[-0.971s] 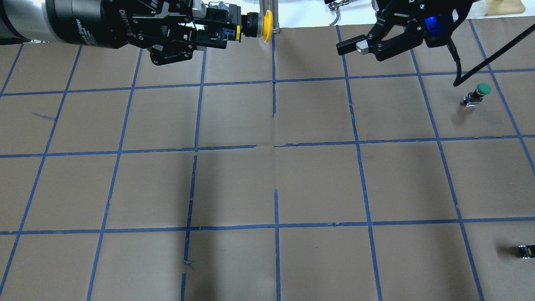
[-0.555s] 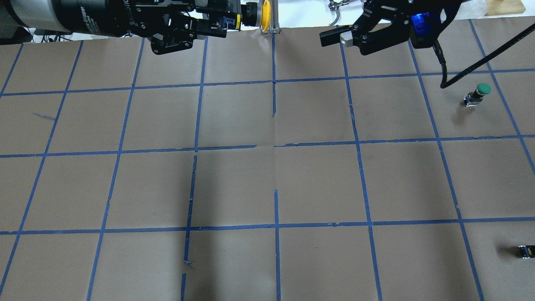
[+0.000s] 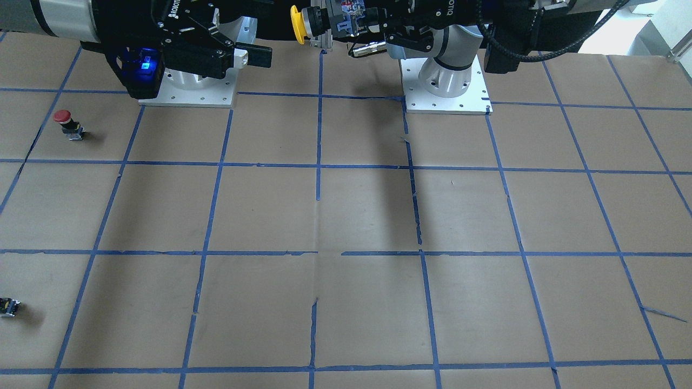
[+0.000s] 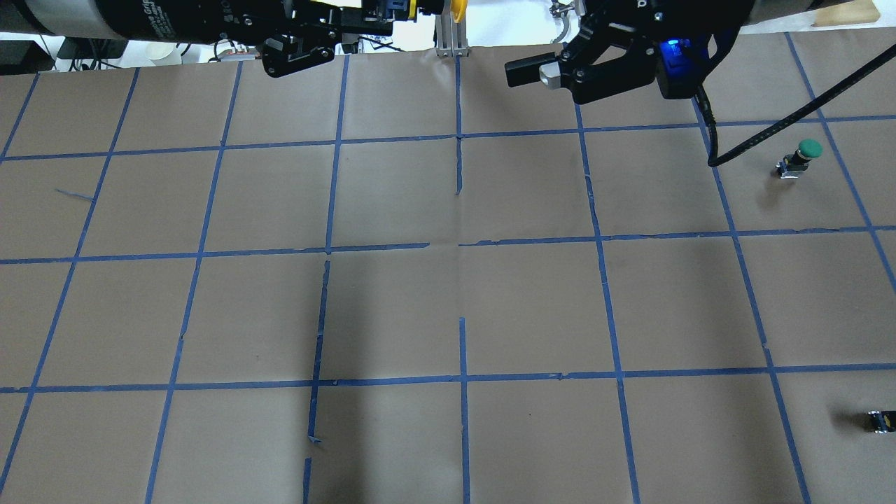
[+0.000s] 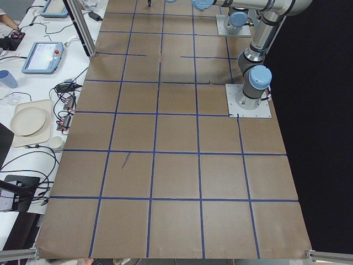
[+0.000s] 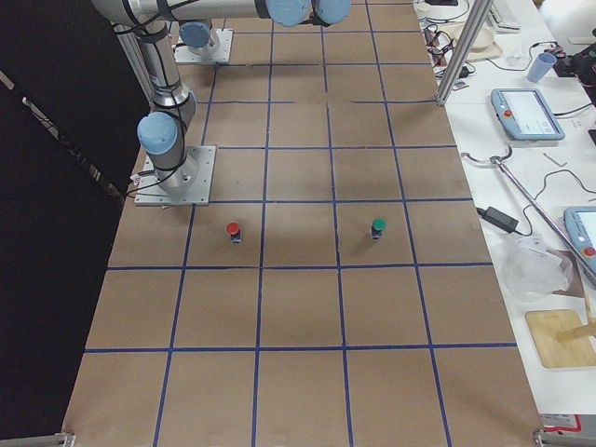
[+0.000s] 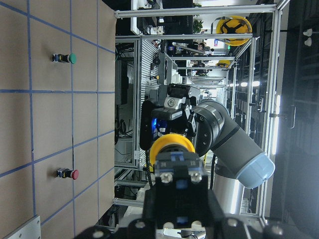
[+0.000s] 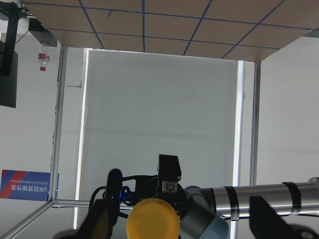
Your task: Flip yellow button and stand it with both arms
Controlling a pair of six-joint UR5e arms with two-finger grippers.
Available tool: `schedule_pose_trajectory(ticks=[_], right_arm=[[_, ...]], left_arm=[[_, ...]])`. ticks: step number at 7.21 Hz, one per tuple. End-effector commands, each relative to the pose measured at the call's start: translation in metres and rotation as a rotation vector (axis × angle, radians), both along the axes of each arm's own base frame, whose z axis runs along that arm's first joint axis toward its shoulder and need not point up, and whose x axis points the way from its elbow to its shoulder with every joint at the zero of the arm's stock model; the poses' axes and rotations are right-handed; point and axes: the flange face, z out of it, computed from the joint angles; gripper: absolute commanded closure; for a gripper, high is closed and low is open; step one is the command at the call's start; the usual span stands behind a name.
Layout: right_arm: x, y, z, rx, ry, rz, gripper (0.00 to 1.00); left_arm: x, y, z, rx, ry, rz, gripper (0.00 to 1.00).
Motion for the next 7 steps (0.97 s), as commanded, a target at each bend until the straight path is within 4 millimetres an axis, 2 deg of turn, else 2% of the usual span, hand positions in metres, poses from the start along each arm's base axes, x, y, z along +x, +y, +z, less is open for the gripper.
schedule_pose_trajectory(ticks=[1, 5, 7], right_arm=[[0.0164, 0.0018, 0.0072, -0.009, -0.051, -0.02, 0.01], [0.0247, 0.0018, 0.0168, -0.026, -0.095, -0.049, 0.01], [0.0261, 0.0, 0.0133, -0.016, -0.104, -0.054, 0.02]], left_arm=[[-0.0015, -0.0041, 0.0, 0.008, 0.031, 0.024, 0.85], [-0.0018, -0.0027, -0.0052, 0.006, 0.034, 0.028, 0.85], [-0.0032, -0.0022, -0.005, 0.005, 0.035, 0.026, 0.85]])
